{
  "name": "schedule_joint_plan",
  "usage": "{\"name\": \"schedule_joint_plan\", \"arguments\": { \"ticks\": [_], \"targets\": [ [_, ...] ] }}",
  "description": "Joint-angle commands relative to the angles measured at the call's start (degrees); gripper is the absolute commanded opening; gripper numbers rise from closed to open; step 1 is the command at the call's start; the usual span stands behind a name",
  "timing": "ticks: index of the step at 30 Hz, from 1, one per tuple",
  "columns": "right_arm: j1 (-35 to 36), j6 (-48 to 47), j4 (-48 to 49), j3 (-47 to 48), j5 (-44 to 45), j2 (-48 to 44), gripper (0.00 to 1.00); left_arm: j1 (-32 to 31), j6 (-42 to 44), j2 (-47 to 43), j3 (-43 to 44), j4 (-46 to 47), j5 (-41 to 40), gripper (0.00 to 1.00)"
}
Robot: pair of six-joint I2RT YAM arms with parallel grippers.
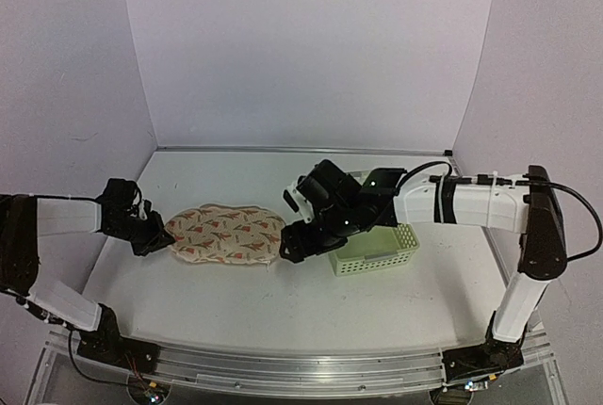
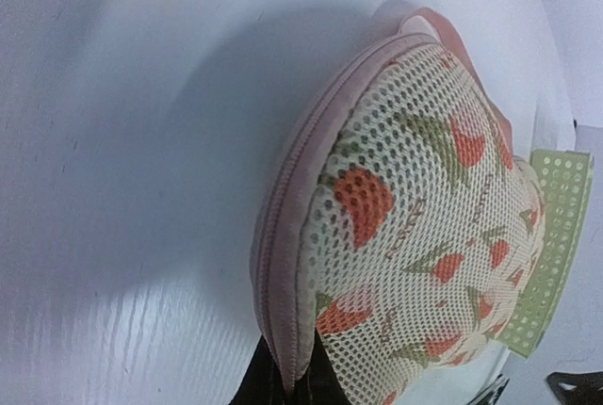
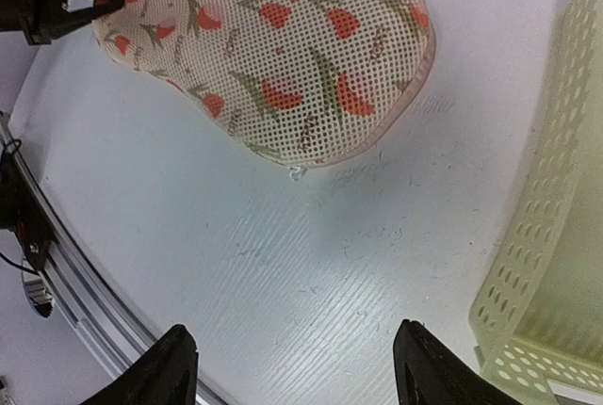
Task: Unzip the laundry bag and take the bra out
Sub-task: Move the laundry bag to the center of the board, then pass from the left arm to the right
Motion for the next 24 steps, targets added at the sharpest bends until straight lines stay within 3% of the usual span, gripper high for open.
{"name": "schedule_joint_plan", "arguments": {
  "ticks": [1,5,9,10,18,24],
  "targets": [
    [2.5,-3.4,14.1,-9.0,2.2,-4.0,0.74,-0.8,-10.5,-10.1,-5.1,1.6,-0.7,0.00],
    [5.4,-4.9,27.2,-19.5,7.8,-6.4,0.76,-1.2,-15.8,-16.8,-9.0,1.5,-2.3,0.00],
    [8.8,-8.6,50.6,-32.9,14.5,-9.4,0.77,-1.3,-18.4,-20.1,-11.0,1.5,-2.7,0.00],
    [9.0,-8.7,52.8,-34.6,15.4,-9.1,0.77,-1.4,-18.8,-20.4,-11.4,1.5,-2.6,0.00],
    [12.6,-14.4,71.9,-39.8,20.8,-2.1,0.77,-3.2,-19.9,-20.5,-12.9,1.4,-2.7,0.00],
    [13.1,-15.5,77.5,-37.3,25.2,5.6,0.72,-7.2,-21.9,-20.8,-13.6,1.4,-4.0,0.00]
  ]
}}
